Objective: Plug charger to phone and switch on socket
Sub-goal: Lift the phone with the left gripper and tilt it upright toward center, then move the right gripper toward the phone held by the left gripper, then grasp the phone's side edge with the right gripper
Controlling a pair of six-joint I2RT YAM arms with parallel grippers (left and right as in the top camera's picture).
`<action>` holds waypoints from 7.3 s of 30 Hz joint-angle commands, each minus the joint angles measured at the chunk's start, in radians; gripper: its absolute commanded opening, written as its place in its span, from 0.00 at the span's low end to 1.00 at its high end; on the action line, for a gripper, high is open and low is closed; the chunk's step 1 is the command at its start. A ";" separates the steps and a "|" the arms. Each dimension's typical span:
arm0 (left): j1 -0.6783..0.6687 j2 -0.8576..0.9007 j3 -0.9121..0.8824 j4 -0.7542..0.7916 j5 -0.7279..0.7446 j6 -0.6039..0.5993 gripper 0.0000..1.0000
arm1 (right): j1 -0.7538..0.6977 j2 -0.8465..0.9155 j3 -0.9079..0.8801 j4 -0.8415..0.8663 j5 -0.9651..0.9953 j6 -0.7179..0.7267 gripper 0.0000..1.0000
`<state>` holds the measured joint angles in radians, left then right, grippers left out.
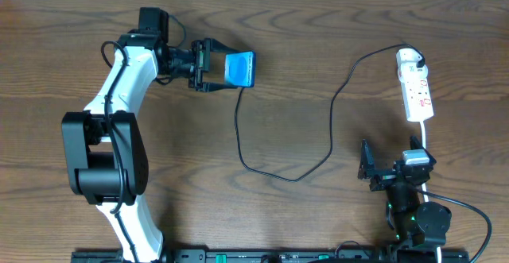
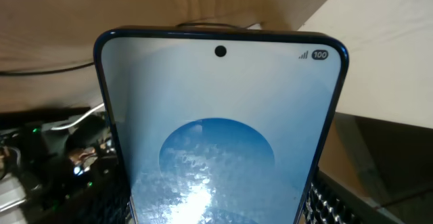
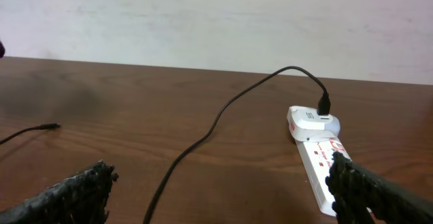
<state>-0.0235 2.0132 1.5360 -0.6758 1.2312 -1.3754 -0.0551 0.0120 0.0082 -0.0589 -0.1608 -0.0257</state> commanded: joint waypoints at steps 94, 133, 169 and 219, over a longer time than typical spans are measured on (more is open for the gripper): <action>-0.008 -0.020 0.011 0.072 -0.264 0.188 0.55 | -0.003 0.215 0.114 0.026 -0.146 0.272 0.99; -0.027 -0.020 0.011 0.049 -0.378 0.230 0.55 | 0.253 1.603 1.056 0.101 -0.728 0.339 0.99; -0.242 -0.020 0.011 0.159 -0.407 -0.018 0.55 | 0.444 1.673 1.055 -0.038 -0.241 0.606 0.51; -0.208 -0.020 0.011 0.267 -0.252 0.150 0.85 | 0.345 1.677 1.055 0.072 -0.216 0.799 0.01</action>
<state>-0.2455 2.0132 1.5360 -0.4137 0.9562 -1.2789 0.3046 1.6905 1.0508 0.0036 -0.3912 0.7017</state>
